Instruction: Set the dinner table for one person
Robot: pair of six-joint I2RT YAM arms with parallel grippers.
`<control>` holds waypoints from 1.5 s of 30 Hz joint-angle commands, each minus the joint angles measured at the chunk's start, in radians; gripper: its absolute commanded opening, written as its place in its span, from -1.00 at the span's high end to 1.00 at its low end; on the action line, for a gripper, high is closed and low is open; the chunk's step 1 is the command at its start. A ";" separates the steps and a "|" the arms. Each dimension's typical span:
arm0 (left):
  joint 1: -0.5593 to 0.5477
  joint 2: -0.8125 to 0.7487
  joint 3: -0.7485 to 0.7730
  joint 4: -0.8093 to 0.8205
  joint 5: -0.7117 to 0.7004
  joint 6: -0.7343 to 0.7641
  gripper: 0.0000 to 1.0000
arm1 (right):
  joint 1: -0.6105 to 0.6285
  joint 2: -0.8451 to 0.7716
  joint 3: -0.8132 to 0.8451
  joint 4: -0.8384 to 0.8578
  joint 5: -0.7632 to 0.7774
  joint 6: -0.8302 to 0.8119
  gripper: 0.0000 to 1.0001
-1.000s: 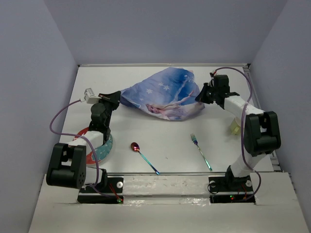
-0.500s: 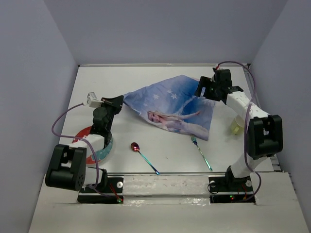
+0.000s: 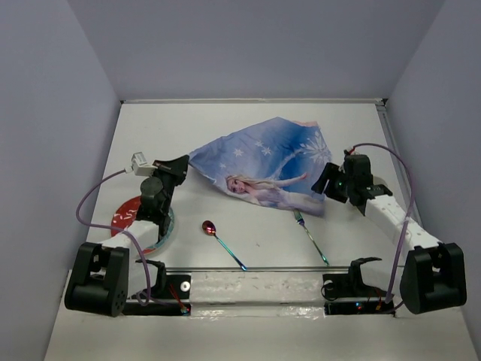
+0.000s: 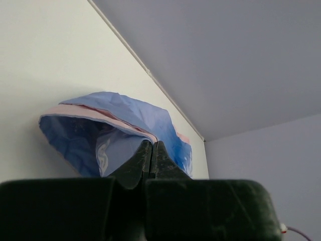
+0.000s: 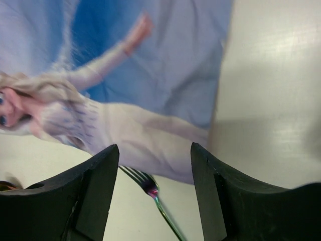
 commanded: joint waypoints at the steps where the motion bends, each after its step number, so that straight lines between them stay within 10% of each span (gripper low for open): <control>1: -0.005 -0.024 -0.030 0.070 -0.030 0.017 1.00 | 0.006 -0.035 -0.107 -0.027 -0.001 0.104 -0.29; 20: -0.005 -0.045 -0.056 0.083 -0.026 0.035 1.00 | 0.006 0.031 -0.185 0.016 0.005 0.240 -0.17; 27: -0.005 -0.076 -0.056 0.046 -0.049 0.026 0.40 | 0.006 0.009 -0.219 0.019 -0.052 0.243 -0.17; 37: -0.005 -0.050 -0.047 0.000 -0.040 0.014 0.36 | 0.006 0.144 -0.027 0.138 0.089 0.195 0.90; 45: 0.003 -0.141 -0.011 -0.208 -0.057 0.072 -0.04 | 0.006 0.335 0.198 0.244 0.235 0.097 1.00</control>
